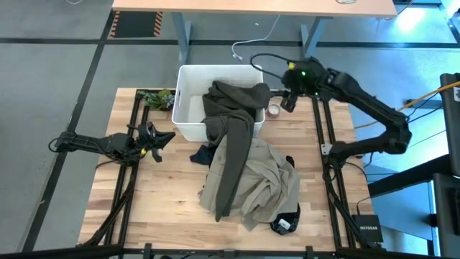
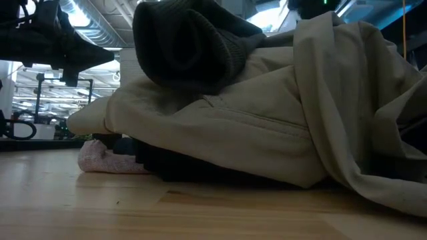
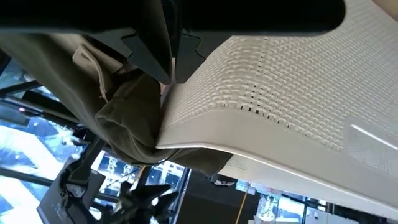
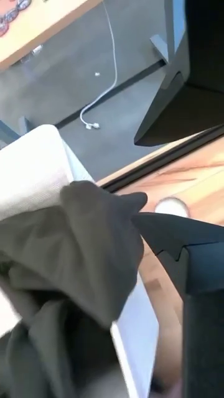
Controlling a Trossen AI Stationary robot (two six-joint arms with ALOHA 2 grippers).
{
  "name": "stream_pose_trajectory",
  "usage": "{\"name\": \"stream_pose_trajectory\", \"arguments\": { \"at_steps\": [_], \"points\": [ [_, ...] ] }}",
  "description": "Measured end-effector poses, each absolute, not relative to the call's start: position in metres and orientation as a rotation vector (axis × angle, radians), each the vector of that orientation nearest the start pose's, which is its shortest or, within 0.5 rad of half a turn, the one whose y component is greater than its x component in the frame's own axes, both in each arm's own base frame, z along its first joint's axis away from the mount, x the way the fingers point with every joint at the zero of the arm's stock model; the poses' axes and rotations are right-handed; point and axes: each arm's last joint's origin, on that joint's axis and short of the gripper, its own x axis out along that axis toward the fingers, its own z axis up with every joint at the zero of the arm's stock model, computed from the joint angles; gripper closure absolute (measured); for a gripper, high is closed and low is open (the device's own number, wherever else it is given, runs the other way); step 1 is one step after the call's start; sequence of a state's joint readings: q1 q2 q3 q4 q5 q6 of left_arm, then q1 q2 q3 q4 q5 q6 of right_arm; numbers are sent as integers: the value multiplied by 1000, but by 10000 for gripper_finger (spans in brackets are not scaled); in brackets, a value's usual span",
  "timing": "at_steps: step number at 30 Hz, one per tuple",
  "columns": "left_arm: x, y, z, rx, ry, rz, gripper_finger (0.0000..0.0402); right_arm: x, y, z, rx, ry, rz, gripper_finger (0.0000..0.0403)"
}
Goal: Sort clothes
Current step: Put the green jacket into the white bin
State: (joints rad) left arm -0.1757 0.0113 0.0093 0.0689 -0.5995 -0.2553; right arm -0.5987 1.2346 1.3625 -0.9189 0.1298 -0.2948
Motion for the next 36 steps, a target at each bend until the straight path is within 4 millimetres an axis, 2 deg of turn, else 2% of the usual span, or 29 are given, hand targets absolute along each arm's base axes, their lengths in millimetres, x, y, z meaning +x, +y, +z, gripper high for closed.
{"name": "stream_pose_trajectory", "arguments": {
  "at_steps": [9, 13, 21, 28, 31, 36],
  "points": [
    [94, 0, 172, -255, -112, 417, 386, 196, -153, 287, -155, 917, -420, 204],
    [94, 0, 172, -258, -113, 418, 386, 200, -152, 265, -147, 906, -313, 204],
    [94, 0, 172, -281, -117, 417, 386, 207, -151, 266, -111, 744, -196, 204],
    [94, 0, 172, -281, -118, 417, 386, 212, -154, 272, -62, 651, -225, 216],
    [94, 0, 172, -284, -118, 417, 386, 212, -154, 272, -51, 656, -260, 263],
    [94, 0, 172, -284, -118, 417, 386, 202, -155, 280, -136, 753, -431, 381]
  ]
}}
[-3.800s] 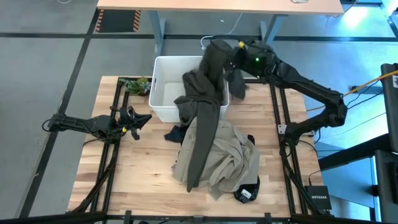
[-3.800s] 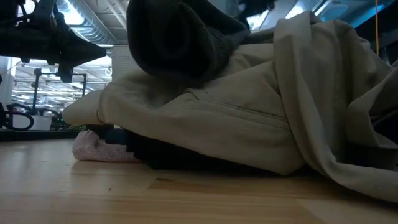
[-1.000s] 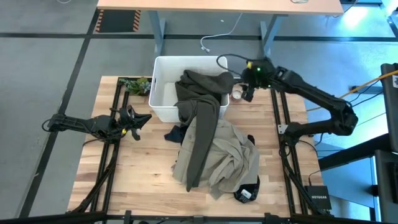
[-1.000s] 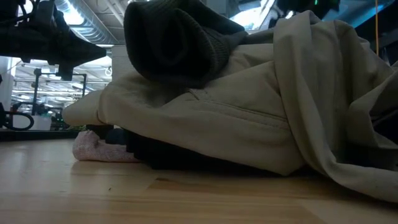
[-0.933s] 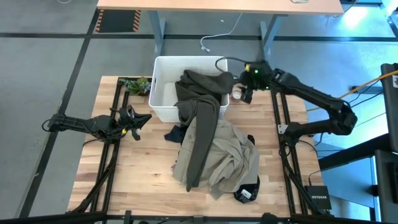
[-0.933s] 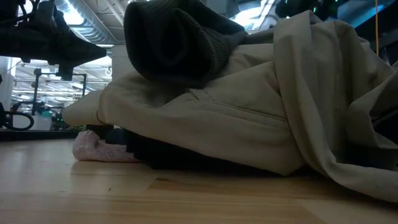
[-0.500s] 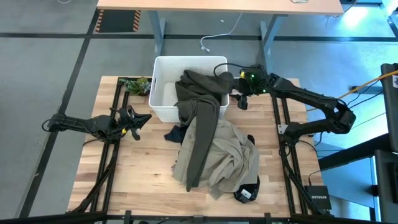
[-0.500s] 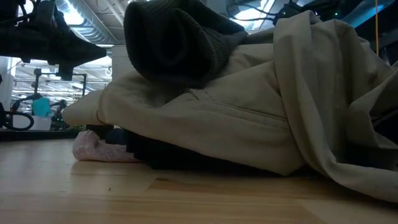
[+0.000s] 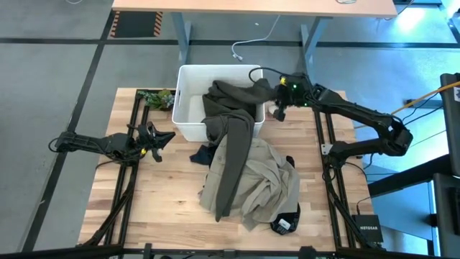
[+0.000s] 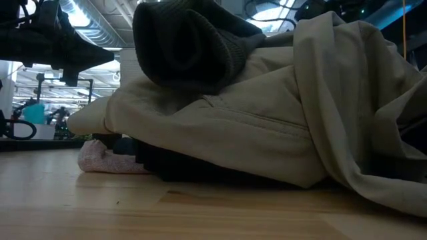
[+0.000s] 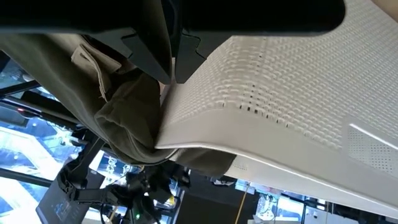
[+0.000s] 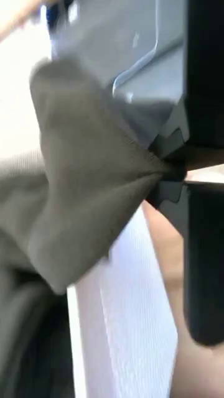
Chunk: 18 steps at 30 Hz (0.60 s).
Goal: Sort clothes
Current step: Put the green jacket into the white bin
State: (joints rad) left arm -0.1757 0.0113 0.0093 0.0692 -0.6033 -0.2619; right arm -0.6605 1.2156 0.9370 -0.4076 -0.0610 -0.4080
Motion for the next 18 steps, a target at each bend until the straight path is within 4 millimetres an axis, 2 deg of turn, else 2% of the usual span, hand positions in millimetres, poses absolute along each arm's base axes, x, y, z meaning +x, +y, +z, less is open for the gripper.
{"name": "stream_pose_trajectory", "arguments": {
  "at_steps": [2, 6, 11, 14, 18],
  "points": [
    [94, 0, 172, -283, -118, 417, 386, 199, -155, 294, -178, 754, -491, 385],
    [94, 0, 172, -276, -117, 418, 386, 198, -155, 328, -178, 655, -567, 364],
    [94, 0, 172, -280, -118, 420, 386, 214, -141, 364, -171, 382, -438, 384],
    [94, 0, 172, -280, -118, 420, 386, 230, -131, 372, -171, 251, -356, 389],
    [94, 0, 172, -278, -117, 419, 386, 249, -119, 367, -172, 238, -287, 359]
  ]
}}
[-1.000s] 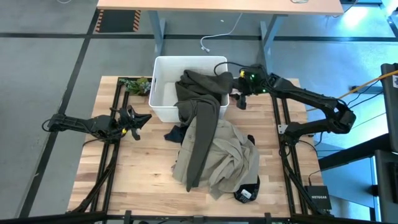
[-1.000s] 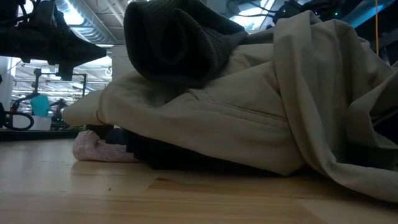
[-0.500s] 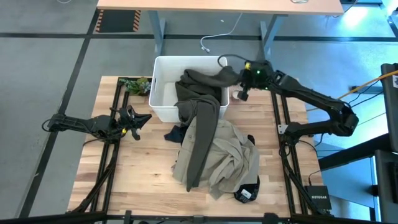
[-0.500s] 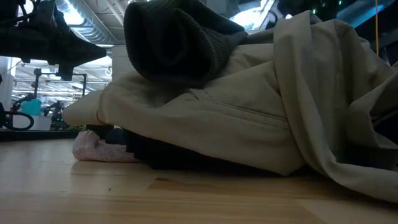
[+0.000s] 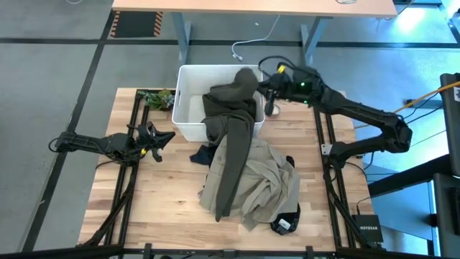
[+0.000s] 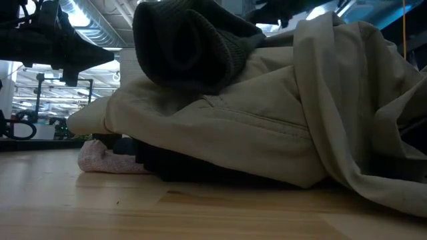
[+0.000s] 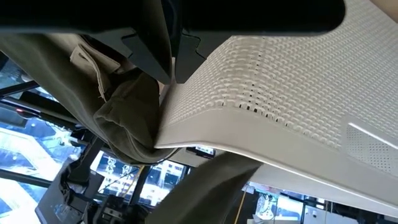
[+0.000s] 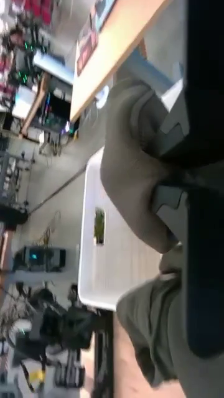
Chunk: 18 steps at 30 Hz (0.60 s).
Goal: Sort clothes
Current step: Put the green jacket into the white bin
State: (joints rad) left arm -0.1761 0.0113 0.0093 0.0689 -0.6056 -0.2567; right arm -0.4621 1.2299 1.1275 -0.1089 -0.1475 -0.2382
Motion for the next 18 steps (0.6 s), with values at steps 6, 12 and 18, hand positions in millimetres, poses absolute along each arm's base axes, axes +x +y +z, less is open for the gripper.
{"name": "stream_pose_trajectory", "arguments": {
  "at_steps": [6, 12, 18],
  "points": [
    [94, 0, 172, -276, -117, 420, 386, 264, -113, 353, -209, 323, -395, 267],
    [94, 0, 172, -284, -118, 419, 386, 261, -91, 371, -421, 501, -433, 190],
    [94, 0, 172, -316, -125, 416, 386, 248, -45, 380, -435, 748, -178, 176]
  ]
}}
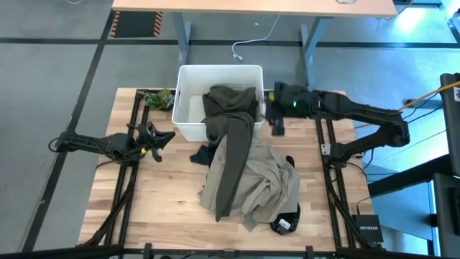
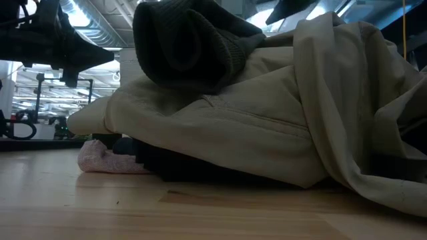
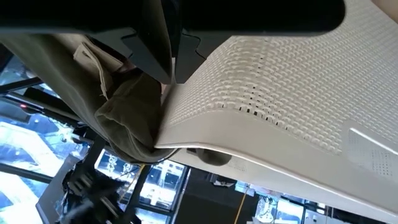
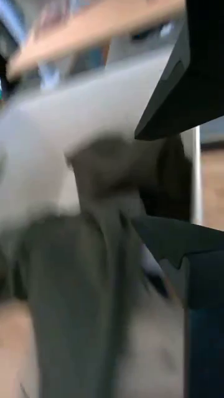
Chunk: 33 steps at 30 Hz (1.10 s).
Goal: Sort clothes
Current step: Put the green jacket into the white bin
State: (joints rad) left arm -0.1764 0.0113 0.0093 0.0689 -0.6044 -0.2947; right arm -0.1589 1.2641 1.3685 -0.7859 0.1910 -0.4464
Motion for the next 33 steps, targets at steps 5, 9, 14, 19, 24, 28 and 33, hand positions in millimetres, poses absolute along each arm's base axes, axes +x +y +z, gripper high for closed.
{"name": "stream_pose_trajectory", "arguments": {
  "at_steps": [5, 9, 14, 19, 24, 28, 33],
  "points": [
    [94, 0, 172, -336, -129, 414, 386, 247, -6, 352, -480, 870, -10, 188],
    [94, 0, 172, -332, -128, 414, 386, 257, 26, 317, -594, 862, 54, 198],
    [94, 0, 172, -313, -125, 416, 386, 263, 57, 279, -825, 832, 13, 205],
    [94, 0, 172, -312, -124, 416, 386, 271, 75, 260, -1025, 778, -54, 205],
    [94, 0, 172, -317, -125, 416, 386, 283, 87, 255, -1113, 718, -123, 206],
    [94, 0, 172, -317, -125, 416, 386, 290, 91, 254, -1140, 680, -145, 206],
    [94, 0, 172, -329, -128, 415, 386, 286, 90, 250, -1039, 714, -190, 206]
  ]
}}
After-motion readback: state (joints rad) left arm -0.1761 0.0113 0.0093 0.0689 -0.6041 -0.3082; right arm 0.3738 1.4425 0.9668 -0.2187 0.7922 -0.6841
